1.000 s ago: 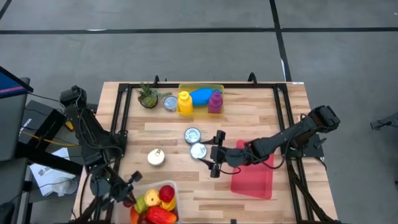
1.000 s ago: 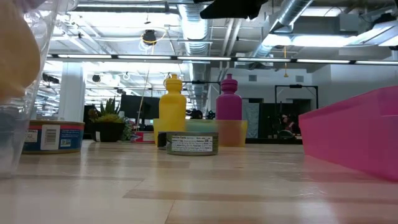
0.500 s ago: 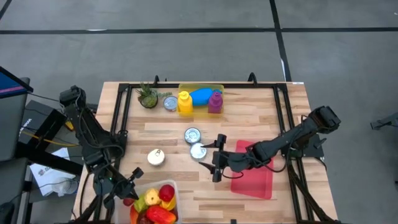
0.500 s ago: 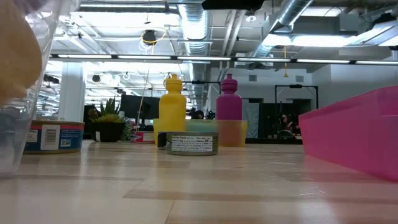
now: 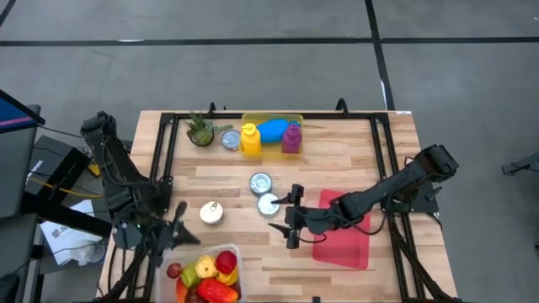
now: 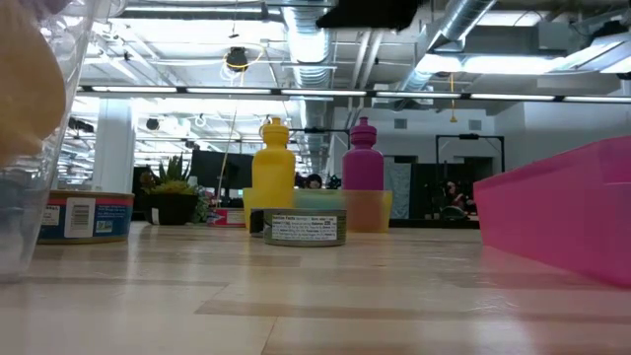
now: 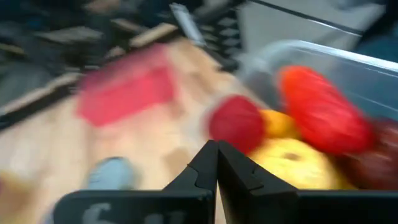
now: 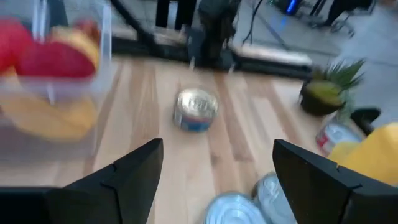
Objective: Pick & Place Food Item
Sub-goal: Put the green tuna can into the red bin
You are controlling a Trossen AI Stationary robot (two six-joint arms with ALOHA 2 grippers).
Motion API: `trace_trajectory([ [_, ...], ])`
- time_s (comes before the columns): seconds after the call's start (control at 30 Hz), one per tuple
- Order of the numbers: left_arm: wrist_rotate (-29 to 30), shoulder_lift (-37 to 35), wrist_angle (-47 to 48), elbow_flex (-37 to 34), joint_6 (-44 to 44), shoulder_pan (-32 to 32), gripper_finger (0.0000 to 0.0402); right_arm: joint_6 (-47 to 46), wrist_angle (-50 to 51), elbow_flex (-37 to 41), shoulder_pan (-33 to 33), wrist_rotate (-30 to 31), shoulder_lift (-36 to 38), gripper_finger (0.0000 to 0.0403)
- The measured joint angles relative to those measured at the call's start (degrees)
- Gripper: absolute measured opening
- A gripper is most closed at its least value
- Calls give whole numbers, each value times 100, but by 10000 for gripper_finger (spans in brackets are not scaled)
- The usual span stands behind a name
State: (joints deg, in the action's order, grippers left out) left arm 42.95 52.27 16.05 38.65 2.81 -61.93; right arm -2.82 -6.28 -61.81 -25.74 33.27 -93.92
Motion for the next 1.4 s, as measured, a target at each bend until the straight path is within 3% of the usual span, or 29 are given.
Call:
trace_trajectory([
  [0.2, 762, -281, -263, 0, -134, 234, 0, -283, 103, 21, 111, -268, -605, 291],
  [0.47, 773, -254, -971, -241, -621, 1231, 2, -708, 548, 4, 683, -1384, -1256, 291],
  [0.63, 144, -537, -2010, -850, -901, 2098, 31, -327, 1020, -21, 828, -1770, -1214, 291],
  [0.77, 3, -950, -2667, -1395, -1042, 2724, 68, 139, 1271, -47, 820, -1842, -1179, 291],
  [1.07, -582, -1945, -3198, -2296, -992, 3928, 156, 921, 1441, -179, 848, -1845, -1291, 291],
  [1.4, -836, -2348, -3341, -2540, -986, 4390, 171, 1144, 1317, -178, 930, -1927, -1344, 291],
])
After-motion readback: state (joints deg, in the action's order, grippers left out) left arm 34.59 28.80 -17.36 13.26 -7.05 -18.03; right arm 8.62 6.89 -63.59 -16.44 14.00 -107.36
